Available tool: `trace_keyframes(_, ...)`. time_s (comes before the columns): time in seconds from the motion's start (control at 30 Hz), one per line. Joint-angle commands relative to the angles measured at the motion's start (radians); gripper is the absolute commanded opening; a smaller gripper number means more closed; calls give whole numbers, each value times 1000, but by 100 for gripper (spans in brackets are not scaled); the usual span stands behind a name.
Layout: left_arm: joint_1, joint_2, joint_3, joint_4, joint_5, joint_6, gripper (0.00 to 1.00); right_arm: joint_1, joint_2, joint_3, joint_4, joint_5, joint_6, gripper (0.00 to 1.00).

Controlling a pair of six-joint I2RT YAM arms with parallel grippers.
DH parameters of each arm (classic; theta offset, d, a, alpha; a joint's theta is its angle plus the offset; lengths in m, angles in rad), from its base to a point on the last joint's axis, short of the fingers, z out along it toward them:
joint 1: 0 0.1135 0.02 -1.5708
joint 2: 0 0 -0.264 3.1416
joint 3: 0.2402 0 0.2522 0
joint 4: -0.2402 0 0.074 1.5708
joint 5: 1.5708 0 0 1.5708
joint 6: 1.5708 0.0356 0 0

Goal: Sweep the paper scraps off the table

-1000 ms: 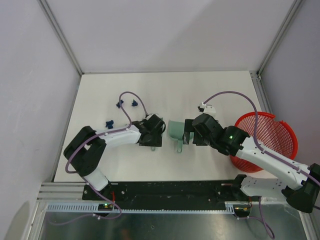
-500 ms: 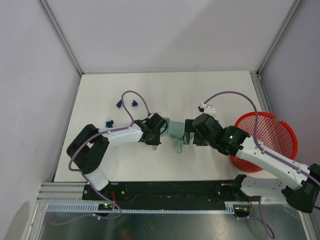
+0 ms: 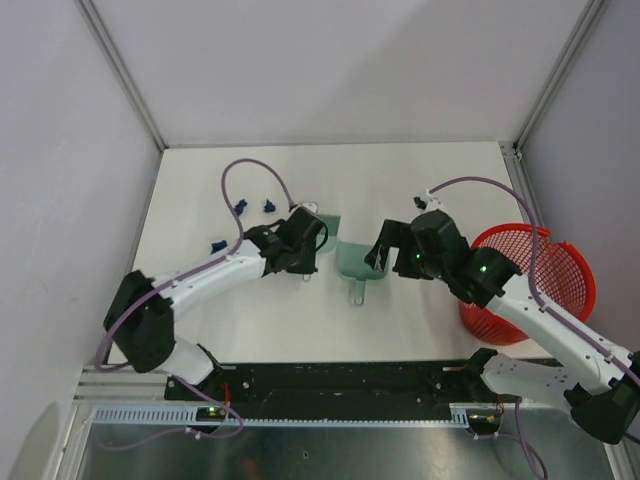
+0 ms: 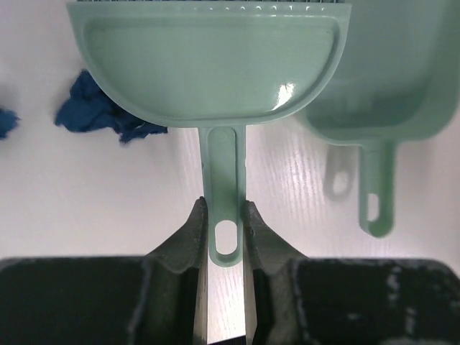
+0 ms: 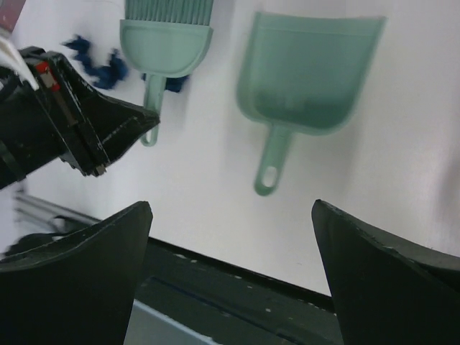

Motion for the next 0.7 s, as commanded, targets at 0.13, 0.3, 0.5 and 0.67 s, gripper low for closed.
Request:
trace_keyframes(0.13,-8,-206,122,-151,4,137,4,-165,-16,39,298,-443,85,99)
trace_keyframes(0.3,-17,-328,152,-179,67,205,4,-219,30,38,452,-594,170,97)
trace_keyframes(0.5,-26,-392,197,-227,131,251,5,-234,151,38,603,-713,264,91)
trace_keyframes(0.67,-46,-422,211,-238,150,261,5,-224,228,38,721,-776,331,86)
